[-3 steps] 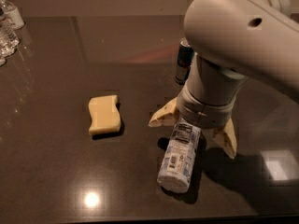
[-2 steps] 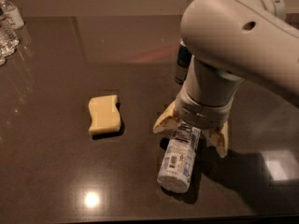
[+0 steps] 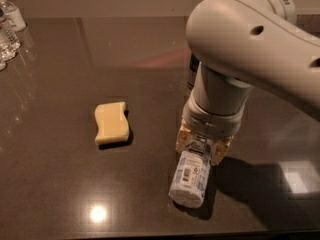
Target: Place blue plastic bottle upright
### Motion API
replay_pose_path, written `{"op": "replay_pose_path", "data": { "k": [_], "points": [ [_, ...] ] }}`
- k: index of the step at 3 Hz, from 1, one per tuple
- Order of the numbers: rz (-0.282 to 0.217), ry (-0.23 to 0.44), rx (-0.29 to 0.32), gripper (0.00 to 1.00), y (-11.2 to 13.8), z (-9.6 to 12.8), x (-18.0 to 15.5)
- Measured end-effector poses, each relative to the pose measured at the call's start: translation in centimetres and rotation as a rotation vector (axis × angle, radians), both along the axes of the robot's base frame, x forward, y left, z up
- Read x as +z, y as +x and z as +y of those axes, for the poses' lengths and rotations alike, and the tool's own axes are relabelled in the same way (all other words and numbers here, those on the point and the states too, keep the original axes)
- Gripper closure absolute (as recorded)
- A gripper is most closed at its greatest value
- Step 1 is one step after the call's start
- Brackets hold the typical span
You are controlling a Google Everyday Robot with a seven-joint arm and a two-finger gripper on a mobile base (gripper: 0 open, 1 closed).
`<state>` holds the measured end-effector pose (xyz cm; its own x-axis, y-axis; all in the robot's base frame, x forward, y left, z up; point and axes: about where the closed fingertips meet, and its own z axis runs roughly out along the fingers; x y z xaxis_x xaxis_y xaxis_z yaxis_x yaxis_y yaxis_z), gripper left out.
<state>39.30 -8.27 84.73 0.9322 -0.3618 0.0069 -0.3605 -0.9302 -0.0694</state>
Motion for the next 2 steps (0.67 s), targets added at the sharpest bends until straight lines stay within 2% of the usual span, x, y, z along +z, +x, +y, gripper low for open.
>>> {"op": "replay_pose_path", "data": {
  "k": [1, 2],
  "points": [
    [-0.087, 0.030, -0.022, 0.86, 1.4, -0.2, 1.4],
    [-0.224, 0.085, -0.028, 1.00, 4.3, -0.6, 4.3]
  ]
}}
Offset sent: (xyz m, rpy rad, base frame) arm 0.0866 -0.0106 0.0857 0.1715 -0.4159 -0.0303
